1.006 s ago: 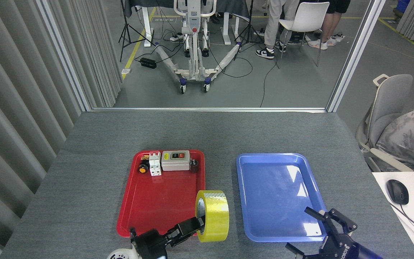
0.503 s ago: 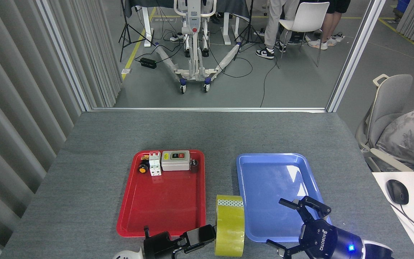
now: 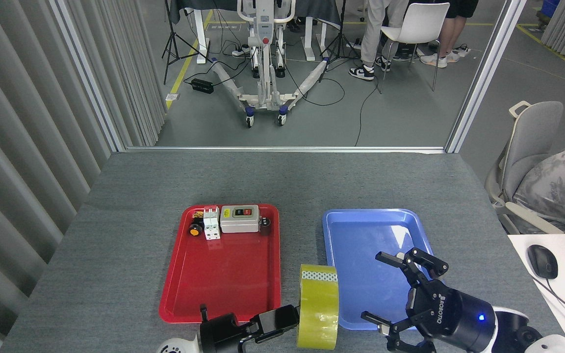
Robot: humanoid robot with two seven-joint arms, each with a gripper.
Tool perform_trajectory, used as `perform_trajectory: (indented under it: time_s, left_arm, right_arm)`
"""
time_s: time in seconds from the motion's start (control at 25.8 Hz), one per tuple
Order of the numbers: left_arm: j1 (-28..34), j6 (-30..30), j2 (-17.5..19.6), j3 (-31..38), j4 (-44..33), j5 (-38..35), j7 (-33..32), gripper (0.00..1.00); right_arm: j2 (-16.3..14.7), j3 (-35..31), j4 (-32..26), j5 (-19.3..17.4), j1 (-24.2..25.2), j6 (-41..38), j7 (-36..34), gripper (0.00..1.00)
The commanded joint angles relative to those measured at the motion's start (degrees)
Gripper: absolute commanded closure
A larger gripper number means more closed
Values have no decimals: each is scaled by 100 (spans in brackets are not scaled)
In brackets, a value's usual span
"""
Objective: Place and move tape with both arms
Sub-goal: 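Bring the right gripper to the tape roll held by the left gripper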
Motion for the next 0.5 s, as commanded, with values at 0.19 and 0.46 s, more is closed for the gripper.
perform_trajectory:
  time_s: [0.19,0.46]
  left_arm:
    - [12,-7,12,17,-30,9,-16,97]
    - [30,-139,21,44,-30,44,-148,97]
  right_arm:
    - [452,175,186,-251,-340,-7,526,4]
    - [637,325,256,-260,-525,-7,728,11]
